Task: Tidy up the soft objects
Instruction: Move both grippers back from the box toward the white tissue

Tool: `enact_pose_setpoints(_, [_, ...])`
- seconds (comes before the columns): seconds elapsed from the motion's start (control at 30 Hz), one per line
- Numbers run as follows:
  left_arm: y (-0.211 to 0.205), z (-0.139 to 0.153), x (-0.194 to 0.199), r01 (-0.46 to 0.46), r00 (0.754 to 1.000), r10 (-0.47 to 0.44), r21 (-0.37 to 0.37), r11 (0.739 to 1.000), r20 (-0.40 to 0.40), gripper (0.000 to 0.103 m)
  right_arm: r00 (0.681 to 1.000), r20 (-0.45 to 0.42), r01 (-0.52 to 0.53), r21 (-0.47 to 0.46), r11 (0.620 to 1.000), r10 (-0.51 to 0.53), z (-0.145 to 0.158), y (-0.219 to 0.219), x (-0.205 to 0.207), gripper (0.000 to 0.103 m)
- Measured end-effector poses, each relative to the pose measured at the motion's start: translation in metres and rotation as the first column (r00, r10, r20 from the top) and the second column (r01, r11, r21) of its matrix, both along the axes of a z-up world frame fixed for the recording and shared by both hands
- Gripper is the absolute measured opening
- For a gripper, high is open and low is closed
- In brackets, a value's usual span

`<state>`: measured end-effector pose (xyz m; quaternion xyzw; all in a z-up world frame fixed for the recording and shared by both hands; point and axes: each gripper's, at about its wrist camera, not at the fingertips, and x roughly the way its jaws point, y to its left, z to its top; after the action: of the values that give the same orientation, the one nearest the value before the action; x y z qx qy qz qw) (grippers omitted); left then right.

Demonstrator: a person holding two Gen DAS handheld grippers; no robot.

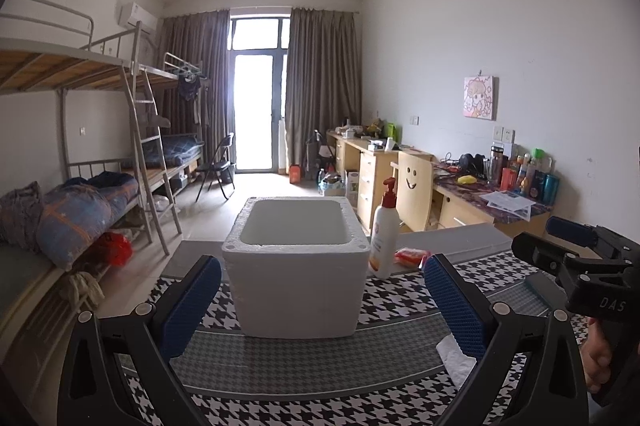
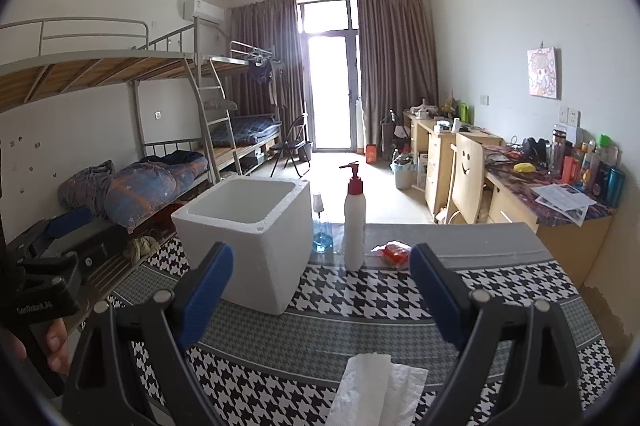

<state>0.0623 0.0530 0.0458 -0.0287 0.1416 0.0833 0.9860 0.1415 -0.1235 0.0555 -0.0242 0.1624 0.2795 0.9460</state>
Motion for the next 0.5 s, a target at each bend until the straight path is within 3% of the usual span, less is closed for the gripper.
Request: enact_pose_setpoints(0.5, [-0.013,-0.007,-0.002,0.032,0.999,-0.032,-0.013,0.999,-0.001,0.102,0.998,0.005,0.056,0.002,0.998,-0.056,-0.009,-0.023,-0.006,0.092])
